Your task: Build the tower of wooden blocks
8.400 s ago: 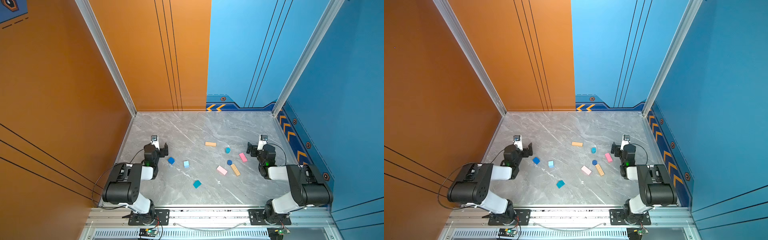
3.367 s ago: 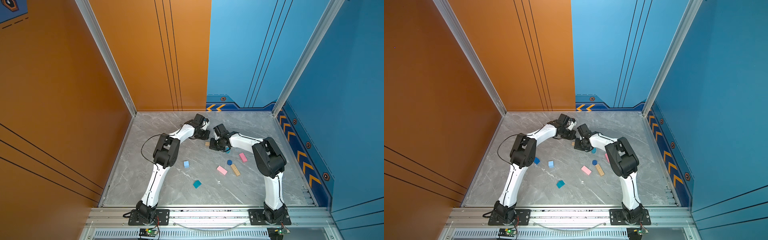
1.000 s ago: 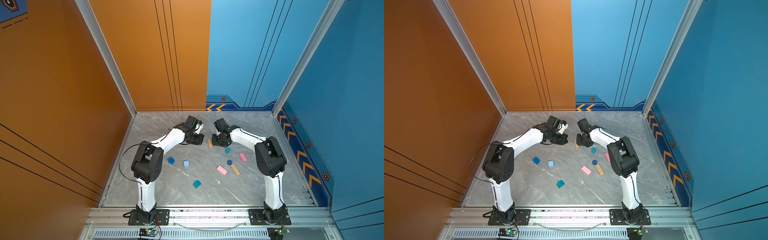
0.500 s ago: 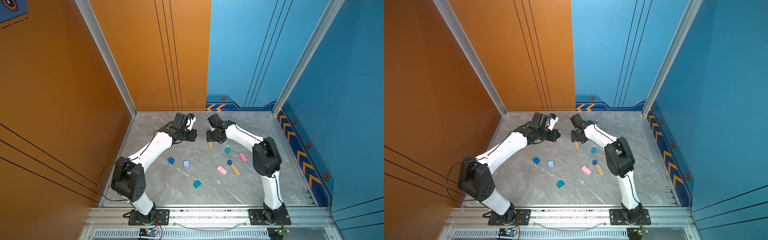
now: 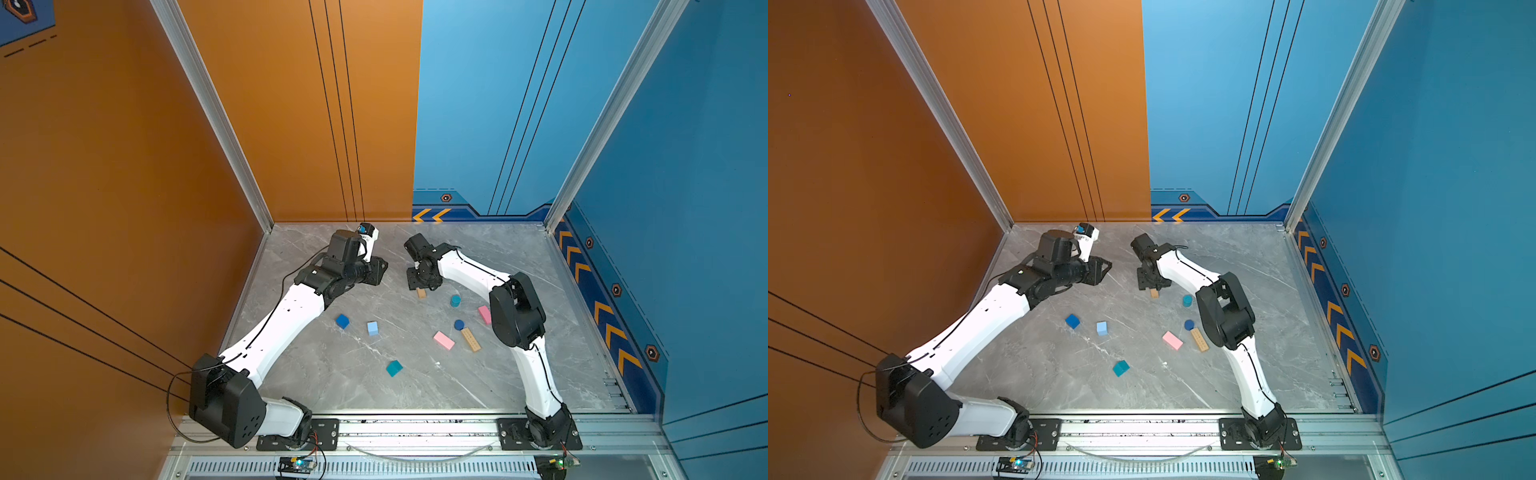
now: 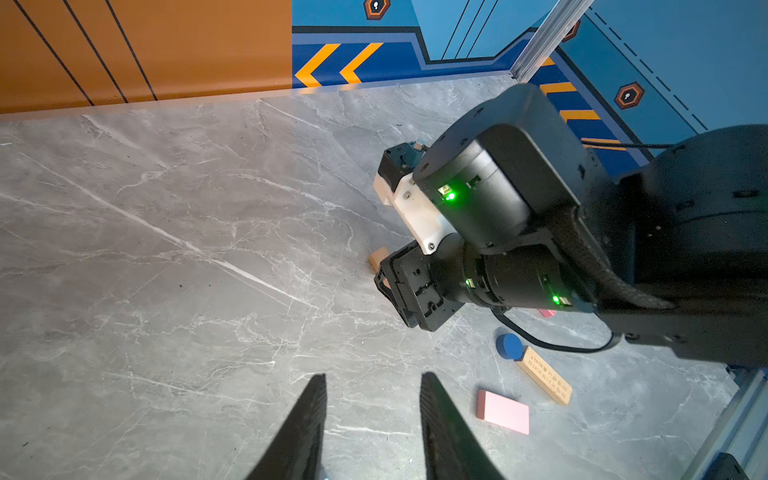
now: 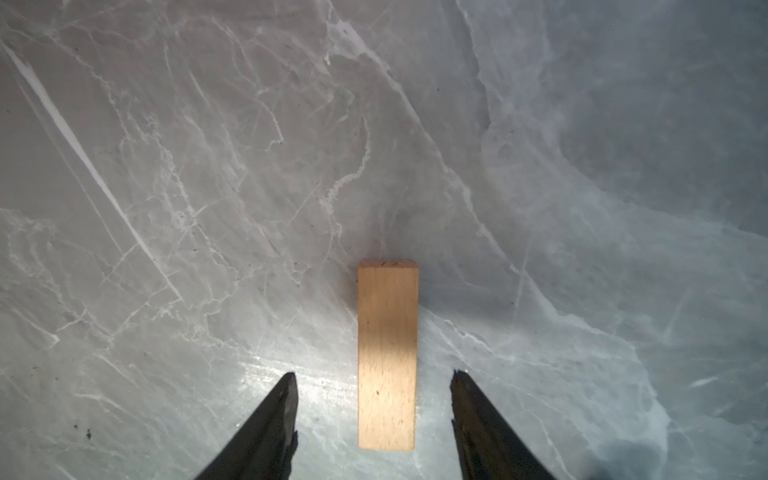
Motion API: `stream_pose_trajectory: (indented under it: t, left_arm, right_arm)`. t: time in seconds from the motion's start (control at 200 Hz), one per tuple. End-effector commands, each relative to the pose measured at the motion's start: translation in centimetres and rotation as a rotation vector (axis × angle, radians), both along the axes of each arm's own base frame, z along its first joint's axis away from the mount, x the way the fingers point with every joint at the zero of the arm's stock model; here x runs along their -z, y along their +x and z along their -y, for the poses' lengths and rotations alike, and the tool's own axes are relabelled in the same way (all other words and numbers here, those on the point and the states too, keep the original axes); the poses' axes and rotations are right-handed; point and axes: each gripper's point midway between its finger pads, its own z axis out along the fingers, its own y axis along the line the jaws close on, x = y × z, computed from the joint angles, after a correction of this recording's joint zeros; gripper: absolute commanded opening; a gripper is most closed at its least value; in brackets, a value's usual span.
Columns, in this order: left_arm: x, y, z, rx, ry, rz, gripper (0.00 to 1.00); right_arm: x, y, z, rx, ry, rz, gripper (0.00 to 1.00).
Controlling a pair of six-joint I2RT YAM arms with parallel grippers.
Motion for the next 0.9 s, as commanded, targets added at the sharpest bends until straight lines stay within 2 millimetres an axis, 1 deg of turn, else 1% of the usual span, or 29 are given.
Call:
stream_pose_trajectory:
  t: [0.0,0.2,0.275,0.481,0.581,0.641,0.801,0.896]
  left_arm:
    - [0.1,-0.1,-0.9,-0.023,0.025,0.012,0.4]
    - [0.2,-0.4,-1.4,-0.031,0.034,0.016,0.4]
    - [0.2,-0.5,-1.4,-0.029,0.034,0.017,0.4]
    - [0.1,-0.6,-1.5,-0.032,0.034,0.022,0.39]
    - [0.1,-0.7,-1.5,-0.031,0.033,0.024,0.39]
    - [0.1,-0.8,-1.5,-0.031,0.031,0.024,0.39]
    - [0.2,-0.9,-1.7,-0.033,0.031,0.031,0.4]
    - [0.2,-1.0,-1.8,-0.034,0.03,0.032,0.39]
  right_arm:
    - [0.9,-0.3,0.4,0.01,-0.048,-0.026,0.6]
    - [1.9,-0.5,0.6,0.04,-0.069,-0.044,0.56]
    - [2.2,-0.6,0.7,0.049,-0.072,-0.052,0.52]
    - [2.6,-1.2,0.1,0.042,-0.066,-0.068,0.39]
    - [2.8,-1.6,-0.1,0.032,-0.075,-0.078,0.3]
    - [2.9,-1.9,-0.1,0.029,-0.081,-0.087,0.25]
    - [2.8,-2.9,-0.9,-0.017,-0.086,-0.098,0.21]
    - [2.6,-3.9,-1.8,-0.071,-0.088,-0.103,0.2]
